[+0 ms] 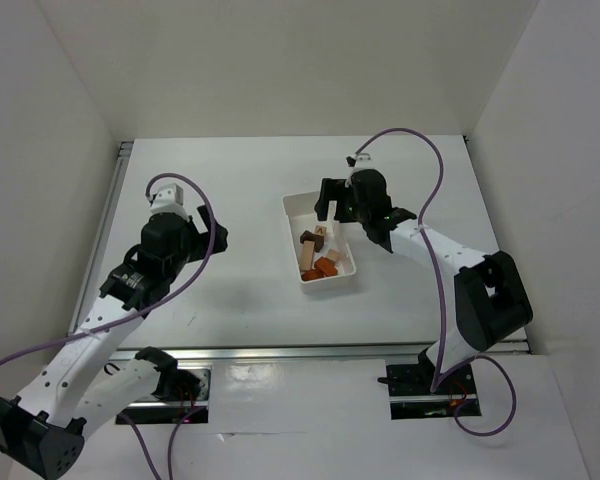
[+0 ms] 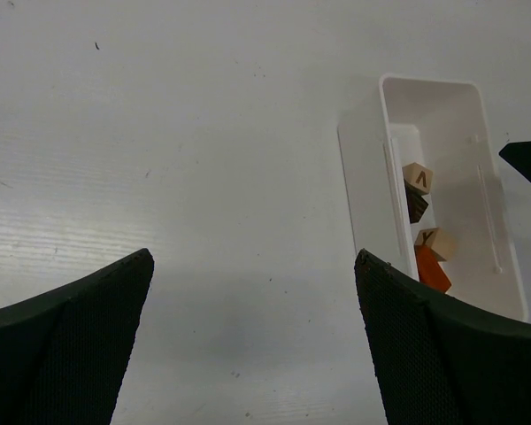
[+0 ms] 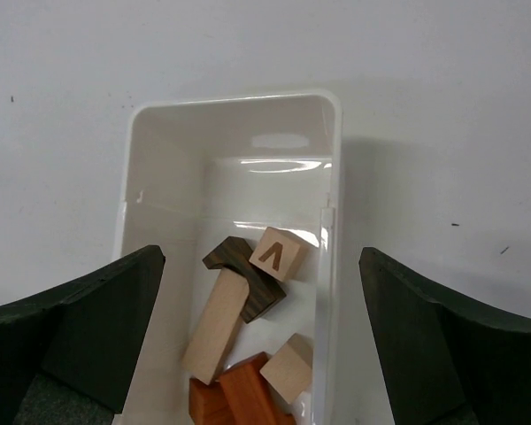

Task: Build the wood block tower

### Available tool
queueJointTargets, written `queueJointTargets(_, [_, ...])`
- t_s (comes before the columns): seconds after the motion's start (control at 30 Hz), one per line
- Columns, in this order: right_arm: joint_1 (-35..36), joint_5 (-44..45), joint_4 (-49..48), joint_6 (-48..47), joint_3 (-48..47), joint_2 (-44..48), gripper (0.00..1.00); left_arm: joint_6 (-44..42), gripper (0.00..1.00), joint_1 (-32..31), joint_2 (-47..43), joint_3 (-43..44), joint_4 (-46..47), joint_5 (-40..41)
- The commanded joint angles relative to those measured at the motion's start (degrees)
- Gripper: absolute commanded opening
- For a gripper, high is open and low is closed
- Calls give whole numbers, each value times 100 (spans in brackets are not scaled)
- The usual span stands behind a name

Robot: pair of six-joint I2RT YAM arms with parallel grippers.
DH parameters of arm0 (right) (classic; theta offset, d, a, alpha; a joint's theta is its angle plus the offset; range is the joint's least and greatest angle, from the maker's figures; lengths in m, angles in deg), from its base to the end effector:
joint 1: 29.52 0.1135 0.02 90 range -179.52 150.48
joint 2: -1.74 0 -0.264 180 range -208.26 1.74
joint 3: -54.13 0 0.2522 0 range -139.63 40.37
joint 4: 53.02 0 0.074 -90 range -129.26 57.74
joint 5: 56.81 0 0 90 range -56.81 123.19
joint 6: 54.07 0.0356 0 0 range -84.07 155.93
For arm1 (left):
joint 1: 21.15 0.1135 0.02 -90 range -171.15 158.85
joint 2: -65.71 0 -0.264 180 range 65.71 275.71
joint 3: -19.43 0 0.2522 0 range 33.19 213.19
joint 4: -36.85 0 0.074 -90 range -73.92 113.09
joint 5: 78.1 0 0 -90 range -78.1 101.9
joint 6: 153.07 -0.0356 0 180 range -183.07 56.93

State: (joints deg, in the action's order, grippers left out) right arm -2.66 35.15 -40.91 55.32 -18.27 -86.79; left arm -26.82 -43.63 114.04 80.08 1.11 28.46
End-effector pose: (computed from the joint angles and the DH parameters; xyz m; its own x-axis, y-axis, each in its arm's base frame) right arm 0.3146 0.1580 0.2555 -0.5392 0.0989 -0.8364 -0.2604 0.9248 0.2772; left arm 0.1795 -0.0633 0.3215 -0.3700 -0.4603 -0.8070 -0.1165 0.8848 -0.4512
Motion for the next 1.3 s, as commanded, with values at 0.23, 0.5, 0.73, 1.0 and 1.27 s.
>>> queueJointTargets(0.23, [-57,657,428,-147,-69,-120,91,-21,100,7,158,189,150,-12])
queueJointTargets(0.5, [-57,824,157,64,335,-235,87,-21,98,7,282,189,150,-135])
queueJointTargets(0.73, [-57,887,103,64,344,-621,71,-21,98,7,387,189,150,-188])
queueJointTargets(1.0, [-57,534,287,-129,-26,-859,15,-21,96,-46,387,136,150,-136])
queueJointTargets(1.27, [530,3320,903,-6,-560,-930,0,31,95,-46,387,136,97,-82])
